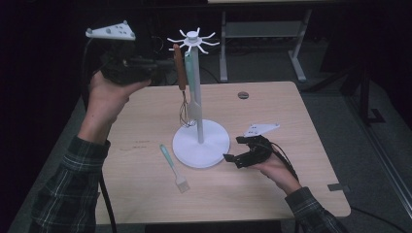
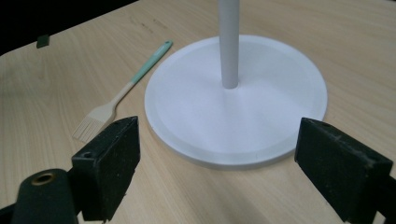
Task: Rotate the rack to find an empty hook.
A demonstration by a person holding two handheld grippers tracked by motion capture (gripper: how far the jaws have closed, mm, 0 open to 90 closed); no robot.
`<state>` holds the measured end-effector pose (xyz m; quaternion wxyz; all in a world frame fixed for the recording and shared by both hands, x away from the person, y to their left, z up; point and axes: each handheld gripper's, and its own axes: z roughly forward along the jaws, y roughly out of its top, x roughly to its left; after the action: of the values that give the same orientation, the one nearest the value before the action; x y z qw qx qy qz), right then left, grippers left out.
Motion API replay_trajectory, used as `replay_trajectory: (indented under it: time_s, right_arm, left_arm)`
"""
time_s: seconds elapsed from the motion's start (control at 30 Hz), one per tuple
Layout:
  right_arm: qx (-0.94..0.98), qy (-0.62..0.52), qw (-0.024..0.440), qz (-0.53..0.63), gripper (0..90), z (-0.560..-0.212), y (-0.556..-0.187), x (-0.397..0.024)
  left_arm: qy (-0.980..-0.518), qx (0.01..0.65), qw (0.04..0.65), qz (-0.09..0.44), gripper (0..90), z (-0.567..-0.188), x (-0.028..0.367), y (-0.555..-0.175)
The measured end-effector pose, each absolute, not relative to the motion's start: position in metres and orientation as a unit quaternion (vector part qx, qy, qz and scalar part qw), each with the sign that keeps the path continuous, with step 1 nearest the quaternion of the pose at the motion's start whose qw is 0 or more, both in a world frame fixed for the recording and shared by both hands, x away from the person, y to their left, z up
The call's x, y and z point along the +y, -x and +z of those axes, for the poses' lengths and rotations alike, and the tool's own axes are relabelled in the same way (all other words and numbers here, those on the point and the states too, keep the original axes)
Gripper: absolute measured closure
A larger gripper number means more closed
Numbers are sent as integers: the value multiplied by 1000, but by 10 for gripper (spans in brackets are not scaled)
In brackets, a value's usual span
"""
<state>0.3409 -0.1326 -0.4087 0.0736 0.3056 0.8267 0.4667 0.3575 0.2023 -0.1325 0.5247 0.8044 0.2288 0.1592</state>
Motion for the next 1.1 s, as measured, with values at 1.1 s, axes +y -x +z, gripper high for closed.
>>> replay_trajectory:
  time_s: [1.1]
  right_arm:
    - [831, -307, 67, 460, 138, -419, -344, -132]
  left_arm:
    - [-786, 267, 514, 215, 900, -117, 203, -400]
